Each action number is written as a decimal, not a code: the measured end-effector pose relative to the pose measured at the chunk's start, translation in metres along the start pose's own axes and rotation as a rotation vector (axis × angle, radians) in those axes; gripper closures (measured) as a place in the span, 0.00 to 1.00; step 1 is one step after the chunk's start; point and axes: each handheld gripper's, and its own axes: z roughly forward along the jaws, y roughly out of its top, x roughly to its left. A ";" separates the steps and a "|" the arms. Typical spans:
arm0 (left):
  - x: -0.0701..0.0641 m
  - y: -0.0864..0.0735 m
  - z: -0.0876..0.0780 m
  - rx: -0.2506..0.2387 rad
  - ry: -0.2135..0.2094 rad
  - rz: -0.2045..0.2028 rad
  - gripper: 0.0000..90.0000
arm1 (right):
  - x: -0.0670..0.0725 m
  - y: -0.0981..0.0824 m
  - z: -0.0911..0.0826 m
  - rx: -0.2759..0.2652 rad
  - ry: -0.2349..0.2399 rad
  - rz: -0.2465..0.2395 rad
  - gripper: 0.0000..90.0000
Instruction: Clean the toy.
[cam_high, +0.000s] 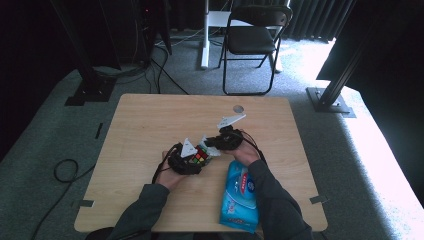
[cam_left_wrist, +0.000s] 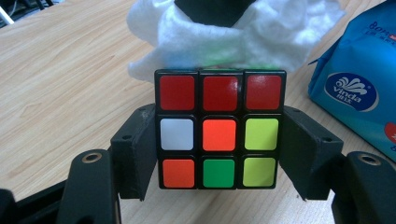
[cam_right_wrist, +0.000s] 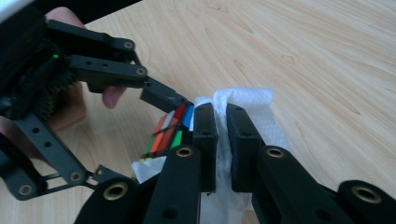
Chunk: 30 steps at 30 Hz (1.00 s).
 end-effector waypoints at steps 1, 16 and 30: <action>0.000 0.000 0.000 0.000 -0.001 0.000 0.38 | 0.001 0.000 0.000 -0.003 0.004 -0.002 0.93; 0.001 0.000 -0.002 -0.009 0.001 -0.004 0.38 | -0.011 -0.007 0.000 0.045 -0.062 0.026 0.93; 0.004 -0.003 0.000 0.005 0.003 -0.011 0.38 | -0.020 -0.018 -0.009 0.029 -0.095 0.067 0.93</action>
